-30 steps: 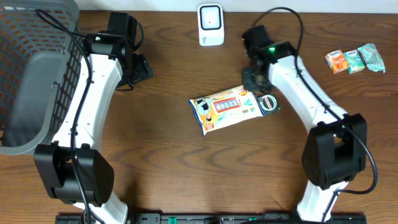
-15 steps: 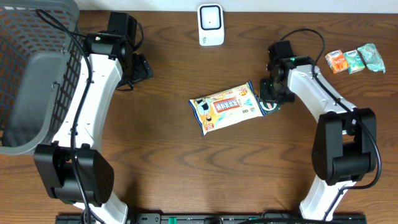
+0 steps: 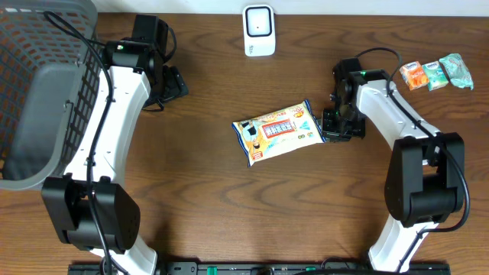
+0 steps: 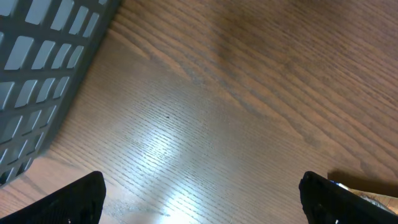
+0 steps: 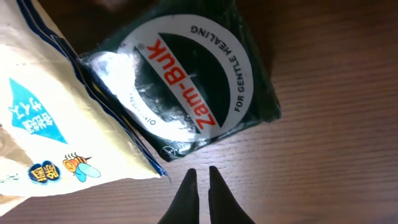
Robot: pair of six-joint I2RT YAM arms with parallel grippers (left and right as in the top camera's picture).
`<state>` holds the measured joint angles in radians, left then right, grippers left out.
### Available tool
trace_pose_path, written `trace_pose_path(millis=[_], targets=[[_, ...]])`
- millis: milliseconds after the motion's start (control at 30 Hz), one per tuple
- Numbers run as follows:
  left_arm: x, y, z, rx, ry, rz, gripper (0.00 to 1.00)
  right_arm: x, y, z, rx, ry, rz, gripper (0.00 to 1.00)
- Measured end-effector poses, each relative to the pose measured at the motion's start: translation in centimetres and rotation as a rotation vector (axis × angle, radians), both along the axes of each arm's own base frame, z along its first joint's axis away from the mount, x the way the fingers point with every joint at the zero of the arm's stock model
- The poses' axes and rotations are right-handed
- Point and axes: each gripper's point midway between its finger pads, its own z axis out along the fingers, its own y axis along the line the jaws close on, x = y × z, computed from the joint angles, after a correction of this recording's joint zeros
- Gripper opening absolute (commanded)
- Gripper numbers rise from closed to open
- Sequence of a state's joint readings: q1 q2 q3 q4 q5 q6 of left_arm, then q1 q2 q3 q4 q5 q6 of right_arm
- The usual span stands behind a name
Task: Scan the item barcode
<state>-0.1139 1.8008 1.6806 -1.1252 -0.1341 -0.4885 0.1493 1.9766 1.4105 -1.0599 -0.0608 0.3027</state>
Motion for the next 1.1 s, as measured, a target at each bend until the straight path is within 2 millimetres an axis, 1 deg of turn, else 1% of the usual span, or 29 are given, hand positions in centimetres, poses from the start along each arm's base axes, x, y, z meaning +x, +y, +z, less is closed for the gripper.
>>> trace_pose_path(millis=[233, 300, 467, 600, 733, 833, 933, 1000, 1067, 1100], targets=[[0.0, 0.0, 0.0, 0.000, 0.000, 0.000, 0.98, 0.2, 0.7, -0.1, 0.011, -0.015, 0.015, 0.01], [0.0, 0.0, 0.0, 0.000, 0.000, 0.000, 0.98, -0.1, 0.7, -0.4, 0.012, -0.005, 0.015, 0.01], [0.0, 0.0, 0.0, 0.000, 0.000, 0.000, 0.98, -1.6, 0.6, -1.6, 0.009, 0.038, 0.012, 0.01], [0.0, 0.0, 0.0, 0.000, 0.000, 0.000, 0.98, -1.8, 0.6, -2.3, 0.011, 0.031, 0.011, 0.02], [0.0, 0.0, 0.0, 0.000, 0.000, 0.000, 0.98, -0.6, 0.9, -2.7, 0.024, -0.023, -0.017, 0.02], [0.0, 0.0, 0.0, 0.000, 0.000, 0.000, 0.98, 1.0, 1.2, -2.8, 0.036, -0.085, -0.047, 0.02], [0.0, 0.0, 0.0, 0.000, 0.000, 0.000, 0.98, 3.0, 1.2, -2.8, 0.038, -0.166, -0.066, 0.02], [0.0, 0.0, 0.0, 0.000, 0.000, 0.000, 0.98, 4.5, 0.8, -2.6, 0.019, -0.228, -0.077, 0.01], [0.0, 0.0, 0.0, 0.000, 0.000, 0.000, 0.98, 5.1, -0.2, -2.4, -0.016, -0.255, -0.091, 0.02], [0.0, 0.0, 0.0, 0.000, 0.000, 0.000, 0.98, 5.4, -1.1, -2.3, -0.041, -0.260, -0.103, 0.02]])
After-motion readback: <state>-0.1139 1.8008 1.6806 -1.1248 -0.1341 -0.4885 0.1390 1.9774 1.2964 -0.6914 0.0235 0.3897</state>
